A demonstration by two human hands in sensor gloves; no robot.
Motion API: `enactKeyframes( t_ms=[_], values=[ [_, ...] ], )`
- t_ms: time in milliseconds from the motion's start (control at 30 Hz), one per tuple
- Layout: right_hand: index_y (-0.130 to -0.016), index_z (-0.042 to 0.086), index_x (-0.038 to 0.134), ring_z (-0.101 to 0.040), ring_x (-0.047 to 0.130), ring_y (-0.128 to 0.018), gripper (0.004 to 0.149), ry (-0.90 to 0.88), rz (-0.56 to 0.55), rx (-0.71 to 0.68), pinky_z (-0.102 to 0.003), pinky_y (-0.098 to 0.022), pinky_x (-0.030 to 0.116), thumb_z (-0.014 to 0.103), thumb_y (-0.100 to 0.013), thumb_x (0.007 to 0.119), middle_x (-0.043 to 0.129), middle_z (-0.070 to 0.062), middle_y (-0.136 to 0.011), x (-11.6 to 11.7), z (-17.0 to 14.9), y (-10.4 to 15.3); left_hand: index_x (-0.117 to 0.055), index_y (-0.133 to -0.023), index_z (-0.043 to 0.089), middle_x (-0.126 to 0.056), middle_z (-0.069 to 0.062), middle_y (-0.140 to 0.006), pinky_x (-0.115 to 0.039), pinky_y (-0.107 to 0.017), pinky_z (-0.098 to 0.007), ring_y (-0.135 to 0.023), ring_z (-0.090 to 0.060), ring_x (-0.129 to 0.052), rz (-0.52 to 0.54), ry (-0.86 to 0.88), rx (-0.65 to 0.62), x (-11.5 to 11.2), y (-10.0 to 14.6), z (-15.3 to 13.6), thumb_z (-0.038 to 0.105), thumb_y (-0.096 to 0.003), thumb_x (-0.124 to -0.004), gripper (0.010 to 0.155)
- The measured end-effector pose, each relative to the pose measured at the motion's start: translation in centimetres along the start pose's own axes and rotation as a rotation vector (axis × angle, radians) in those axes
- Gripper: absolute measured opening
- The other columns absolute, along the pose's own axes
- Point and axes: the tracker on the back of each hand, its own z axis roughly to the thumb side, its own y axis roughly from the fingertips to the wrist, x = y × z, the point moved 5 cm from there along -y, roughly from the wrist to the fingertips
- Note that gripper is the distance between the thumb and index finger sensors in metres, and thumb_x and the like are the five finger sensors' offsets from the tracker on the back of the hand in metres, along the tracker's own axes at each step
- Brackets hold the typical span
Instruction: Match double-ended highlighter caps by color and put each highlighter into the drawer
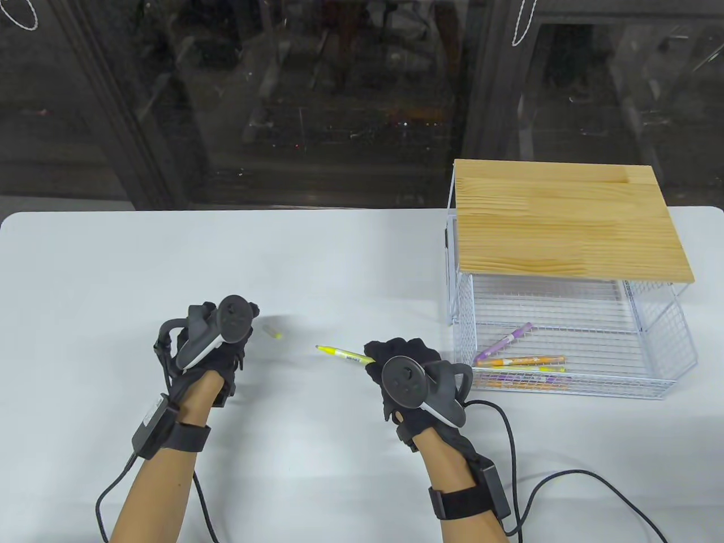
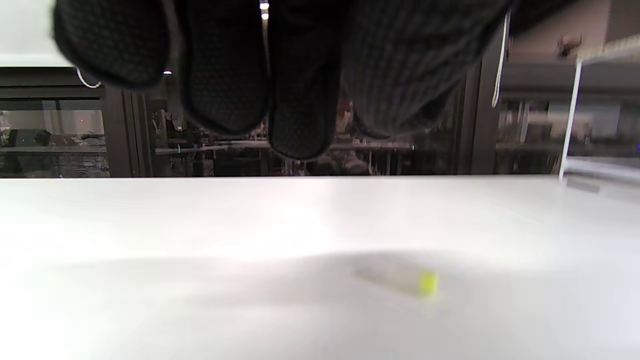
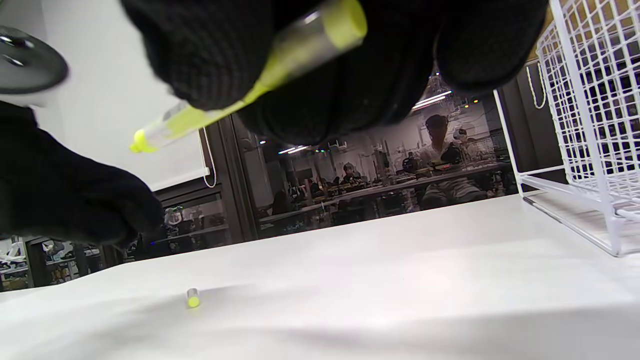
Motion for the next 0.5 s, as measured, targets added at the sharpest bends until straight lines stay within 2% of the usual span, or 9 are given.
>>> enactKeyframes(
  t_ms=[167, 233, 300, 500],
  values=[
    [-0.084, 0.026, 0.088, -0.029, 0.091, -0.063, 0.046, 0.007, 0.021, 0.009, -0.056, -0.056, 0.073, 0.037, -0.04, 0.081, 0.096, 0.001, -0.073, 0.3, -0.2, 0.0, -0.084, -0.089, 0.045, -0.092, 0.004, -0.093, -0.074, -0.057, -0.062, -0.084, -0.034, -0.084, -0.027, -0.055, -0.047, -2.7, -1.3, 1.9, 0.036, -0.0376, -0.088, 0.052],
    [-0.084, 0.026, 0.088, -0.029, 0.091, -0.063, 0.046, 0.01, 0.032, 0.01, -0.056, -0.056, 0.073, 0.037, -0.039, 0.081, 0.096, 0.0, -0.073, 0.4, -0.2, -0.1, -0.084, -0.089, 0.043, -0.09, 0.004, -0.095, -0.073, -0.058, -0.062, -0.087, -0.034, -0.082, -0.003, -0.084, -0.073, -3.4, -1.5, 2.6, 0.036, -0.037, -0.089, 0.053],
    [-0.084, 0.026, 0.088, -0.029, 0.091, -0.063, 0.046, 0.013, 0.037, 0.012, -0.056, -0.056, 0.073, 0.037, -0.039, 0.081, 0.096, 0.0, -0.073, 0.5, -0.2, -0.1, -0.083, -0.09, 0.044, -0.087, 0.006, -0.098, -0.073, -0.059, -0.062, -0.09, -0.034, -0.079, -0.031, -0.13, -0.085, -4.4, -1.7, 3.2, 0.036, -0.0364, -0.09, 0.054],
    [-0.084, 0.026, 0.088, -0.029, 0.091, -0.063, 0.046, 0.013, 0.045, 0.016, -0.056, -0.056, 0.072, 0.037, -0.04, 0.081, 0.096, 0.0, -0.073, 0.5, -0.3, -0.1, -0.088, -0.086, 0.043, -0.089, 0.008, -0.097, -0.073, -0.059, -0.062, -0.092, -0.034, -0.079, -0.083, -0.16, -0.086, -5.5, -2.1, 3.8, 0.039, -0.0343, -0.092, 0.052]
  ],
)
